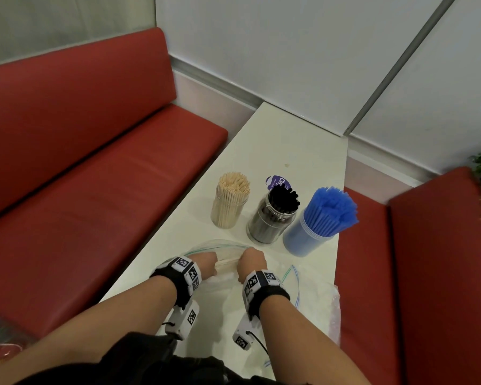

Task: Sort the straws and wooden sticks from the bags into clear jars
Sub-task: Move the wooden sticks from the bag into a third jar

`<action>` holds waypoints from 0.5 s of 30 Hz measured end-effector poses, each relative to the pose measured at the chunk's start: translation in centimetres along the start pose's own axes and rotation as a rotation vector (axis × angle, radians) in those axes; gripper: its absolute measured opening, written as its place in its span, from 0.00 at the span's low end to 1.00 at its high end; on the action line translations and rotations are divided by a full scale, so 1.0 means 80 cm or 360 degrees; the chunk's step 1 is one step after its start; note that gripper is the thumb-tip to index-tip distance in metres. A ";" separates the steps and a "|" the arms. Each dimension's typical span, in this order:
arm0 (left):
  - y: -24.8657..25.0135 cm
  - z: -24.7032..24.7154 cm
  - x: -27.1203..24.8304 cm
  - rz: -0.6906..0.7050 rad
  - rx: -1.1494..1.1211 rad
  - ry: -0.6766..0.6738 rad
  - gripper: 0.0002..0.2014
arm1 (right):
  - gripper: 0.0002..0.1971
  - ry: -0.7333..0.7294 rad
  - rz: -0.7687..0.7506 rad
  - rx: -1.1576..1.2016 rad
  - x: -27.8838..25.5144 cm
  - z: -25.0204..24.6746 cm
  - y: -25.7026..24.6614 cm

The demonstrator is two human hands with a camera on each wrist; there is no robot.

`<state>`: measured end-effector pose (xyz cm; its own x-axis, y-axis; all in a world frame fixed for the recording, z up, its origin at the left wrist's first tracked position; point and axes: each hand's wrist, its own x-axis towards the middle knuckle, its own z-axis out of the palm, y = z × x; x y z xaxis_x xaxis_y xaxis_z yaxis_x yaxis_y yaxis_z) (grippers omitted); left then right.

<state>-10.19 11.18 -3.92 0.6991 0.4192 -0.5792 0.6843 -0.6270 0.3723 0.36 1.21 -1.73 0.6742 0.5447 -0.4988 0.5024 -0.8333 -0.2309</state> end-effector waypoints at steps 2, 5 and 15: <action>0.005 0.001 -0.005 0.0015 0.0058 0.0018 0.20 | 0.08 0.0022 0.0083 0.0087 0.002 -0.003 0.001; 0.009 0.002 -0.010 0.0008 0.0124 0.0006 0.16 | 0.10 0.0075 0.0151 0.0409 0.001 -0.003 -0.003; 0.011 -0.011 -0.012 0.0246 0.0155 0.0049 0.15 | 0.05 0.0071 0.0024 0.0723 0.007 -0.004 -0.013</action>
<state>-10.06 10.80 -2.44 0.8014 0.3322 -0.4975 0.5463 -0.7454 0.3822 0.37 2.40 -1.52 0.7073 0.5275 -0.4706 0.2107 -0.7928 -0.5719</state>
